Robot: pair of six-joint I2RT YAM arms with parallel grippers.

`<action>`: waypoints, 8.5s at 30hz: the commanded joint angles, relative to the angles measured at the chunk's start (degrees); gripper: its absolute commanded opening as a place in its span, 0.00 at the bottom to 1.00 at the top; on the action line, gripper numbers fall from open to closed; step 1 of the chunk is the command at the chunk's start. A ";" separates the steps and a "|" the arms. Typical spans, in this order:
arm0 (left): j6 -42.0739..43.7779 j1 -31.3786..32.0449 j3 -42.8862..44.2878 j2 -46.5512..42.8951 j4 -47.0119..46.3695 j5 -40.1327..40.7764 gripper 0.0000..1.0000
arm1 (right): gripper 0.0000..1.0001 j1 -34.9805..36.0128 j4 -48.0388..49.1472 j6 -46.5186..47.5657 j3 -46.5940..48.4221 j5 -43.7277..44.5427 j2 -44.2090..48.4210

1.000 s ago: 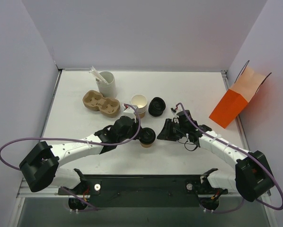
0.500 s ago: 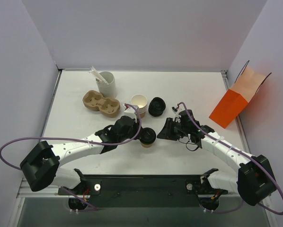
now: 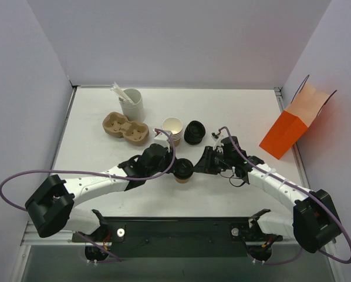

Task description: Pack the takeout coffee

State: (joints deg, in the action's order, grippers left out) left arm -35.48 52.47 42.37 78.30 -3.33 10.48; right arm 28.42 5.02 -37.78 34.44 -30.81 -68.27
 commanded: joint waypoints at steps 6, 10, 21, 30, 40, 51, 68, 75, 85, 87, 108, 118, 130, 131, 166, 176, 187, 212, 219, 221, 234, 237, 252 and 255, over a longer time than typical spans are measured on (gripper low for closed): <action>-0.11 0.97 -4.58 6.16 16.51 0.33 0.31 | 0.19 -0.39 1.58 -0.63 -4.02 5.48 -2.92; -2.65 1.67 -5.19 7.30 17.92 2.17 0.31 | 0.19 -0.39 -0.27 -0.45 -4.90 9.18 -3.62; -6.80 5.62 -9.85 7.13 15.91 5.60 0.30 | 0.19 1.28 -1.68 -3.26 -5.61 10.86 0.05; 5.77 5.63 -6.34 4.58 12.65 7.19 0.27 | 0.24 -0.21 -12.75 0.86 3.27 15.34 9.82; 15.53 5.63 -4.32 7.56 5.71 4.73 0.27 | 0.30 -3.72 -5.47 5.70 4.59 4.37 5.17; 16.68 5.63 -5.10 10.64 -0.18 1.74 0.27 | 0.30 -4.96 1.22 6.67 3.18 -1.89 -1.16; 16.15 5.54 -6.77 10.82 -2.12 0.86 0.27 | 0.29 -6.45 5.17 4.91 0.11 -2.50 -2.92; 15.71 5.63 -6.86 11.43 -2.56 0.51 0.27 | 0.28 -6.54 6.76 4.12 -2.44 -0.66 -3.71; 15.01 5.63 -7.30 12.75 -2.99 0.59 0.27 | 0.23 -6.72 6.59 3.77 -6.48 3.56 -2.75; 14.92 5.63 -7.65 12.58 -3.17 0.59 0.27 | 0.22 -6.89 6.50 4.03 -7.01 3.91 -2.83; 5.61 5.80 -10.92 7.93 -3.18 1.12 0.26 | 0.24 -7.68 4.40 3.41 -5.02 2.24 2.08; 5.60 5.36 1.38 0.71 8.68 -0.81 0.35 | 0.36 -8.65 -7.03 6.58 5.90 -0.21 4.81; 4.46 2.38 3.34 -5.87 11.51 -1.87 0.46 | 0.28 -3.48 -8.36 6.14 5.29 -1.37 7.62; 4.46 1.94 2.72 -6.49 11.51 -2.30 0.47 | 0.28 -2.59 -8.27 6.05 5.55 -1.01 7.36; -3.98 -5.45 -13.01 -13.71 -5.98 -12.94 0.43 | 0.11 4.71 2.37 2.18 2.39 0.75 -4.68; -6.00 -6.15 -15.03 -9.40 -13.18 -15.31 0.42 | 0.11 4.62 2.89 2.18 1.34 1.36 -4.94; -7.23 -6.85 -15.30 -13.61 -11.78 -14.96 0.40 | 0.11 4.62 3.51 2.10 0.46 1.36 -5.56; -13.29 -5.54 -16.09 -5.70 -1.43 -8.38 0.29 | 0.11 4.10 1.31 4.20 -0.77 5.14 -5.64; -13.29 -0.88 -12.85 -1.57 8.00 -3.88 0.29 | 0.11 4.01 0.79 4.65 -1.57 7.08 -7.05; -13.12 -0.70 -11.35 -3.75 7.99 -4.94 0.30 | 0.11 4.09 -0.35 4.64 0.18 6.64 -5.92; -1.44 -5.27 7.02 -16.42 21.07 -2.77 0.69 | 0.61 6.81 -18.45 9.30 14.96 12.25 0.68; 0.76 -6.93 5.45 -18.44 25.12 0.84 0.75 | 0.81 9.88 -21.27 10.18 16.27 18.22 -0.37; 0.33 -9.67 -3.35 -28.20 34.36 14.83 0.97 | 0.93 26.77 -31.64 11.94 27.61 43.37 -12.41; 0.85 -9.75 -4.84 -31.19 32.69 12.47 0.97 | 0.94 27.38 -32.79 11.94 29.11 45.22 -14.08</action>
State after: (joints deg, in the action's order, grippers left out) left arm -35.38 43.03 37.67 50.94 29.52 22.50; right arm 54.68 -22.61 -26.65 59.99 7.18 -80.77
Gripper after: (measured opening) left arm 0.972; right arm 0.936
